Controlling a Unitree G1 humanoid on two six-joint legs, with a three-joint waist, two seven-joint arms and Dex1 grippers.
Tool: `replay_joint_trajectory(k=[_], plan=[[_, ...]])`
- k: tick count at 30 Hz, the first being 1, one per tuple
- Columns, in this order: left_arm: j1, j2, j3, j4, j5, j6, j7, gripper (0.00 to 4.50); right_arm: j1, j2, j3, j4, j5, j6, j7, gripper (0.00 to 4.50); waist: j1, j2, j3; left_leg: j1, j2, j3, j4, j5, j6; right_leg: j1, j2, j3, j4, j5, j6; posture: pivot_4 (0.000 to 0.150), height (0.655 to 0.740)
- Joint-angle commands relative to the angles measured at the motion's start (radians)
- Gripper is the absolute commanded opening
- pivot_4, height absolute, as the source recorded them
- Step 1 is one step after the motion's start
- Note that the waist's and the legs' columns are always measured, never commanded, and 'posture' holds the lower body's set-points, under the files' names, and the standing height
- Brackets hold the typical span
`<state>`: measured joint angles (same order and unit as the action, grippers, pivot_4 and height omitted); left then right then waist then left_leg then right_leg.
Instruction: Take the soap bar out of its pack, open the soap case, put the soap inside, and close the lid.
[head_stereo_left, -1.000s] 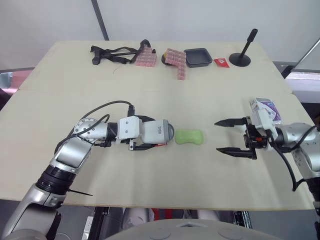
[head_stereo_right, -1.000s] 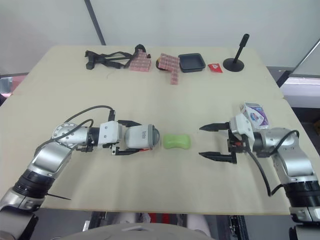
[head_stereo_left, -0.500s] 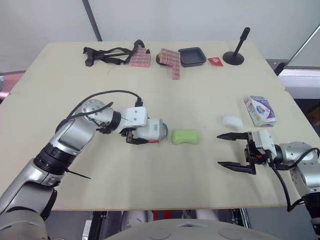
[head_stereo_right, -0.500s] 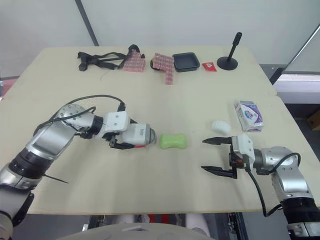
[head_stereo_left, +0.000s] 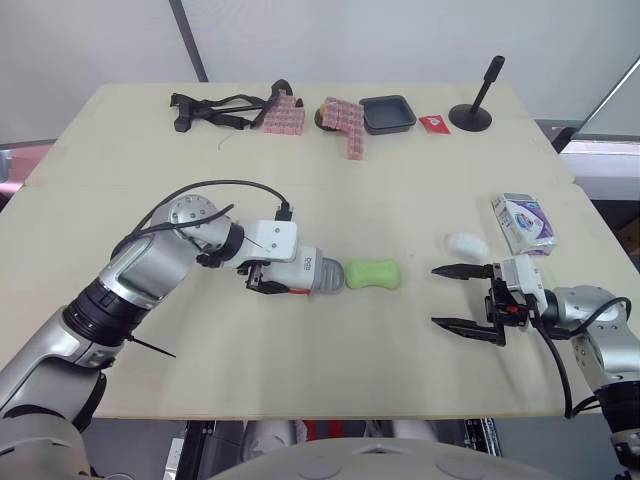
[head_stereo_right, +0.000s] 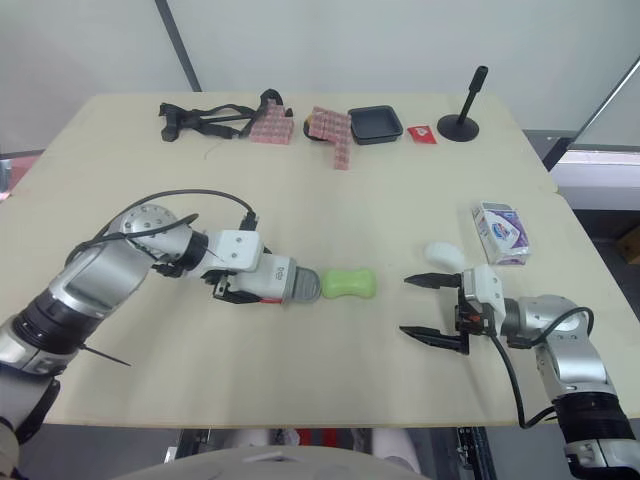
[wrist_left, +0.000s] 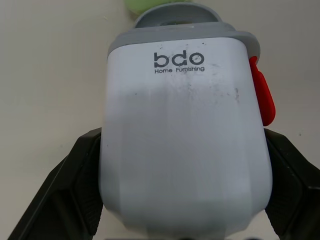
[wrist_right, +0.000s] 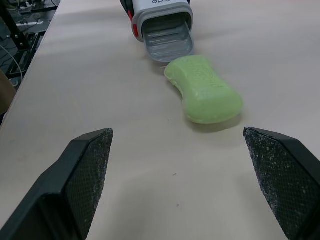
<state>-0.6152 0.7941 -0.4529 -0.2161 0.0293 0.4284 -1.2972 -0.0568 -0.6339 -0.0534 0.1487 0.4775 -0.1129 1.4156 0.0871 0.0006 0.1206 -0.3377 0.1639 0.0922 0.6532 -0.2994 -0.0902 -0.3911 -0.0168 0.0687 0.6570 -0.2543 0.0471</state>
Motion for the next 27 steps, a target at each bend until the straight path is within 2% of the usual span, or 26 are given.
replay_joint_trajectory(k=[1,11,27], plan=[[-0.009,0.041,0.012,-0.023,0.012,-0.011,-0.028,3.48,-0.003,-0.006,-0.013,-0.029,0.009,0.001,-0.003,4.48,-0.001,0.0,0.0,0.0,0.0,0.0,0.0,0.0,0.0,0.0,0.0,0.0,0.0,0.0,0.0,0.15,0.74],[0.028,0.107,0.065,0.042,-0.016,-0.105,-0.055,3.48,-0.019,-0.01,-0.006,-0.058,0.01,0.03,-0.021,4.48,-0.001,0.0,0.0,0.0,0.0,0.0,-0.001,0.0,0.0,0.0,0.0,0.0,-0.001,0.0,0.0,0.15,0.74],[0.1,0.083,0.124,0.245,-0.033,-0.365,-0.014,3.48,-0.032,-0.015,-0.004,-0.077,0.003,0.049,-0.032,4.48,-0.003,0.0,0.0,0.001,0.0,0.0,-0.002,0.0,0.0,0.0,0.0,-0.001,-0.001,0.0,0.0,0.15,0.74]])
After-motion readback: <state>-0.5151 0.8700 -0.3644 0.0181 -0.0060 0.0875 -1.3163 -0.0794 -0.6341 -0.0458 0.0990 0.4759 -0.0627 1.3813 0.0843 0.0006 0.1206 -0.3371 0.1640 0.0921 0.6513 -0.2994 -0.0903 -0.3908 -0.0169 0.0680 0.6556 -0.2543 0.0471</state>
